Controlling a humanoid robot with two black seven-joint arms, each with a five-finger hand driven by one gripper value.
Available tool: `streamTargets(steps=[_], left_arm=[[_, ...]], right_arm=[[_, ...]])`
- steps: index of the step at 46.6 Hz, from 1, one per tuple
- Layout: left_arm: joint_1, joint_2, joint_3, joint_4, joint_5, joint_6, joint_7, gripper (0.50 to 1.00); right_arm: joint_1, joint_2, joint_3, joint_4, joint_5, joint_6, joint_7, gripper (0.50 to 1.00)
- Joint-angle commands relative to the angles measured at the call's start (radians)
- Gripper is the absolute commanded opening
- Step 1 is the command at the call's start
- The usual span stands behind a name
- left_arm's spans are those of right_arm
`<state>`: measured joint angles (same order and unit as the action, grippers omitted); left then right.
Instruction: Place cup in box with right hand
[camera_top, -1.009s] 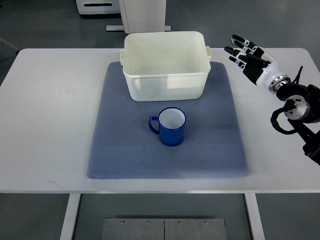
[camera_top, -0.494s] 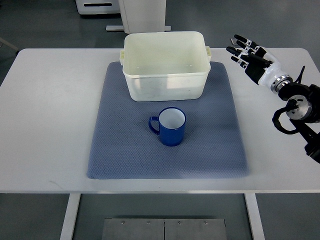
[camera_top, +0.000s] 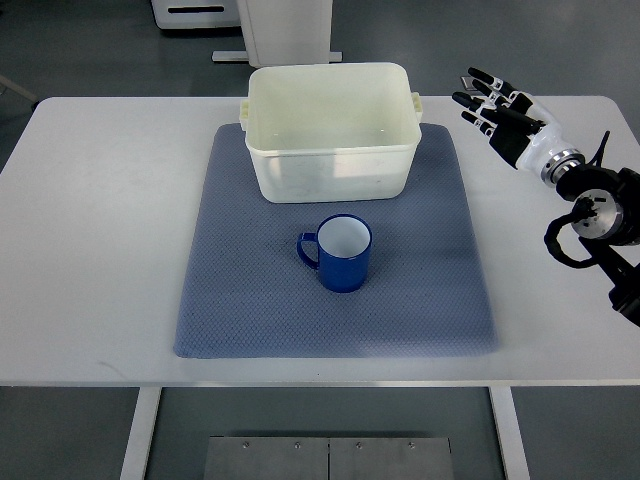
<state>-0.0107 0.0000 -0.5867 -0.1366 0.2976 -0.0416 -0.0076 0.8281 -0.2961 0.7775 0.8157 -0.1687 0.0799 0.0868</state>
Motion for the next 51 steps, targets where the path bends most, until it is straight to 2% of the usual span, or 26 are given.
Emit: streamTargets(steps=[1, 41, 51], left_arm=[[0.0, 0.0, 0.001, 0.0, 0.0, 0.0, 0.0, 1.0], [0.0, 0.0, 0.001, 0.0, 0.0, 0.0, 0.0, 1.0], [0.0, 0.0, 0.001, 0.0, 0.0, 0.0, 0.0, 1.0]], right_arm=[[0.003, -0.002, 0.0, -0.001, 0.0, 0.0, 0.001, 1.0], [0.022, -0.006, 0.002, 0.006, -0.002, 0.001, 0.014, 1.0], [0.028, -0.049, 0.0, 0.103, -0.041, 0.073, 0.021, 1.0]])
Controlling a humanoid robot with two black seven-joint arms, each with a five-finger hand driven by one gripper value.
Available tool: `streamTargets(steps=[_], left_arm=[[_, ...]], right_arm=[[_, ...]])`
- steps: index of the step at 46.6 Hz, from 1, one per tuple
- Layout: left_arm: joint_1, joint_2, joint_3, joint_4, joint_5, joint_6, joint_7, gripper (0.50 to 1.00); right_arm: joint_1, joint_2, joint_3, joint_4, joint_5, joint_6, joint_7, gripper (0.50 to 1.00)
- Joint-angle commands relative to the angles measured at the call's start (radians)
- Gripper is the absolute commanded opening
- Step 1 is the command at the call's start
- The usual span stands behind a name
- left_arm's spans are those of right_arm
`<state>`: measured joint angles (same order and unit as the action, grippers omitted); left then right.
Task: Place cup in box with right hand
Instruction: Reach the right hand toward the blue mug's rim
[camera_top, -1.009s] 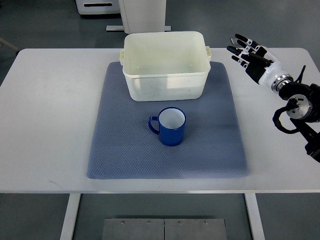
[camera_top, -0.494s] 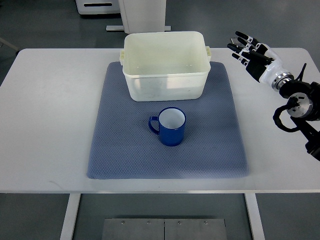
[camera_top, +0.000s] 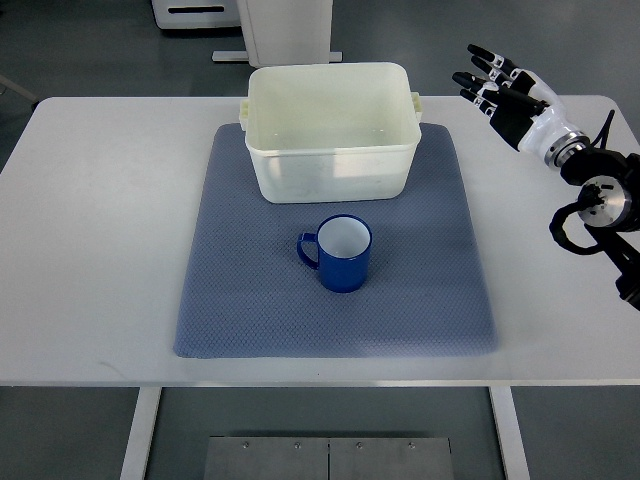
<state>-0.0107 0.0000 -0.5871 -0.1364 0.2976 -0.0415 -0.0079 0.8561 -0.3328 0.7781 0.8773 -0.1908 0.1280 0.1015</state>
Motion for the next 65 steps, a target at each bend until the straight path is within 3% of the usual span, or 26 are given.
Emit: streamTargets(steps=[1, 10, 20, 32, 65], left_arm=[[0.0, 0.0, 0.001, 0.0, 0.0, 0.0, 0.0, 1.0], [0.0, 0.0, 0.001, 0.0, 0.0, 0.0, 0.0, 1.0], [0.0, 0.0, 0.001, 0.0, 0.0, 0.0, 0.0, 1.0], [0.0, 0.0, 0.0, 0.0, 0.0, 0.0, 0.0, 1.0], [0.0, 0.0, 0.0, 0.0, 0.0, 0.0, 0.0, 1.0]], right_arm=[[0.0, -0.015, 0.0, 0.06, -0.028, 0.032, 0.009, 1.0], [0.017, -0.058, -0.051, 0.193, -0.128, 0.047, 0.015, 1.0], [0.081, -0.13, -0.189, 0.314, -0.183, 0.128, 0.041, 1.0], [0.115, -0.143, -0.304, 0.407, -0.265, 0.162, 0.043, 1.0], [0.132, -0.123, -0.488, 0.401, -0.371, 0.144, 0.041, 0.998]])
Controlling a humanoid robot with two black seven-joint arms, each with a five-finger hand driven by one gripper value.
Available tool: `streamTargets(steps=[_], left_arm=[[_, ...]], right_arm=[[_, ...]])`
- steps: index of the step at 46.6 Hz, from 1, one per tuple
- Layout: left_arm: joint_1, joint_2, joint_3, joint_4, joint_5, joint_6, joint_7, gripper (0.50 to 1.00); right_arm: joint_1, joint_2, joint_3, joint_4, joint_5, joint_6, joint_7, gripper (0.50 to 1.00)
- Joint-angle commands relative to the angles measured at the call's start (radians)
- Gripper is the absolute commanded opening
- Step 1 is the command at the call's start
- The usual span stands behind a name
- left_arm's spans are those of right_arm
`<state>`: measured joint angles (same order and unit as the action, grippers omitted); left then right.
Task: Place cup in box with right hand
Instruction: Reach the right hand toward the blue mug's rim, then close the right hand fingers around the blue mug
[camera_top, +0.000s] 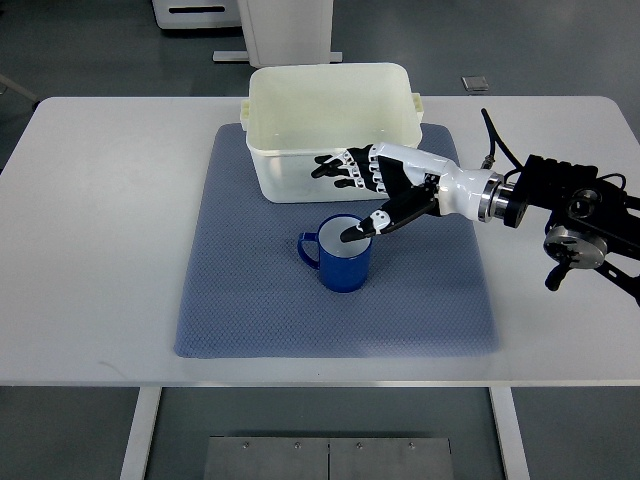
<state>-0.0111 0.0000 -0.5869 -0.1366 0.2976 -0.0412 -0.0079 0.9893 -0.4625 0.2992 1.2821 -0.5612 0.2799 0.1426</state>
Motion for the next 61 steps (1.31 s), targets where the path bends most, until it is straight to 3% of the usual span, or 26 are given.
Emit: streamTargets(steps=[1, 15, 61], left_arm=[[0.0, 0.0, -0.001, 0.0, 0.0, 0.0, 0.0, 1.0], [-0.001, 0.0, -0.001, 0.0, 0.0, 0.0, 0.0, 1.0], [0.0, 0.0, -0.001, 0.0, 0.0, 0.0, 0.0, 1.0]], right_arm=[[-0.001, 0.013, -0.011, -0.006, 0.0, -0.013, 0.0, 0.998], [-0.017, 0.053, -0.015, -0.047, 0.001, -0.1, -0.008, 0.998], [-0.06, 0.099, -0.061, -0.135, -0.011, -0.108, -0.003, 0.998]])
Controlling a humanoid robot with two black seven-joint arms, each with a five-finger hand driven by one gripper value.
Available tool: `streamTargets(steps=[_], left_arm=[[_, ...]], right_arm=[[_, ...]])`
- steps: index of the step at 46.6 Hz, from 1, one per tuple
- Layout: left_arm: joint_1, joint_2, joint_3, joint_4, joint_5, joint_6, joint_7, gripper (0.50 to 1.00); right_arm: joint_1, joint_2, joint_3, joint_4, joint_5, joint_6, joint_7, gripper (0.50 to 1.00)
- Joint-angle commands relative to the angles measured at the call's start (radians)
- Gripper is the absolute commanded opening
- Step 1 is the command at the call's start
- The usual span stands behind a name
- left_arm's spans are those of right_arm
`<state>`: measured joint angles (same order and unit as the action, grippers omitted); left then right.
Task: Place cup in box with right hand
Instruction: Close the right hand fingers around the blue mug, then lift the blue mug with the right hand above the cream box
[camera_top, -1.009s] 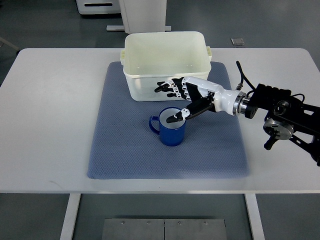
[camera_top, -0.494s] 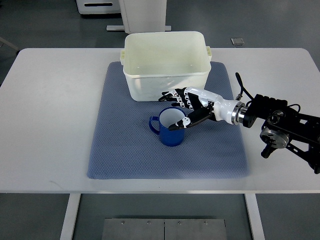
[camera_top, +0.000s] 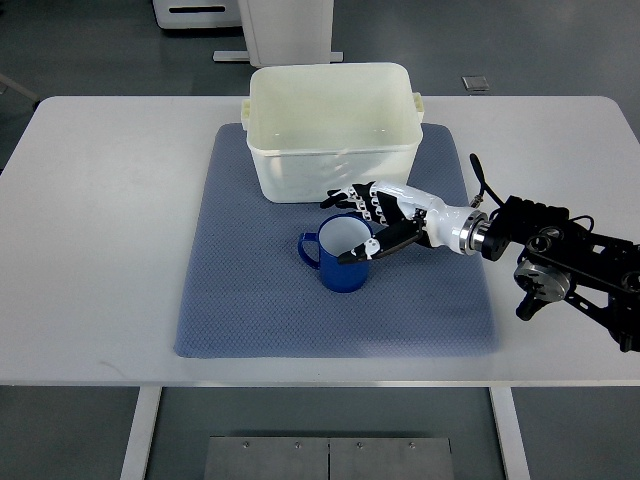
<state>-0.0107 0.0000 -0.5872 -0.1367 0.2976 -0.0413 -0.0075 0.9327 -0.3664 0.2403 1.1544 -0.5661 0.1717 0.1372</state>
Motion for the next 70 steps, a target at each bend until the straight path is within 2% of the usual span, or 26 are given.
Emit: streamTargets(steps=[1, 34, 37, 39, 40, 41, 42, 58, 70], left_arm=[[0.0, 0.0, 0.0, 0.0, 0.0, 0.0, 0.0, 1.0], [0.0, 0.0, 0.0, 0.0, 0.0, 0.0, 0.0, 1.0], [0.0, 0.0, 0.0, 0.0, 0.0, 0.0, 0.0, 1.0], [0.0, 0.0, 0.0, 0.0, 0.0, 0.0, 0.0, 1.0], [0.0, 0.0, 0.001, 0.0, 0.0, 0.0, 0.0, 1.0], [0.0, 0.0, 0.0, 0.0, 0.0, 0.0, 0.0, 1.0], [0.0, 0.0, 0.001, 0.0, 0.0, 0.0, 0.0, 1.0], [-0.002, 0.0, 0.001, 0.0, 0.0, 0.0, 0.0, 1.0], [0.0, 0.0, 0.0, 0.0, 0.0, 0.0, 0.0, 1.0]], right_arm=[[-0.005, 0.003, -0.003, -0.007, -0.006, 0.0, 0.002, 0.998], [-0.052, 0.03, -0.009, -0.027, -0.031, 0.0, 0.007, 0.996], [-0.054, 0.03, -0.009, -0.028, -0.031, 0.0, 0.007, 0.939], [-0.054, 0.029, -0.01, -0.028, -0.031, 0.0, 0.007, 0.843], [-0.054, 0.029, -0.01, -0.027, -0.031, 0.002, 0.007, 0.764], [-0.054, 0.027, -0.01, -0.027, -0.031, 0.002, 0.007, 0.651], [-0.052, 0.026, -0.012, -0.027, -0.029, 0.002, 0.007, 0.503], [-0.025, 0.018, -0.009, -0.035, -0.021, -0.008, 0.033, 0.5], [0.032, -0.103, 0.053, 0.076, -0.011, 0.005, 0.042, 0.5]])
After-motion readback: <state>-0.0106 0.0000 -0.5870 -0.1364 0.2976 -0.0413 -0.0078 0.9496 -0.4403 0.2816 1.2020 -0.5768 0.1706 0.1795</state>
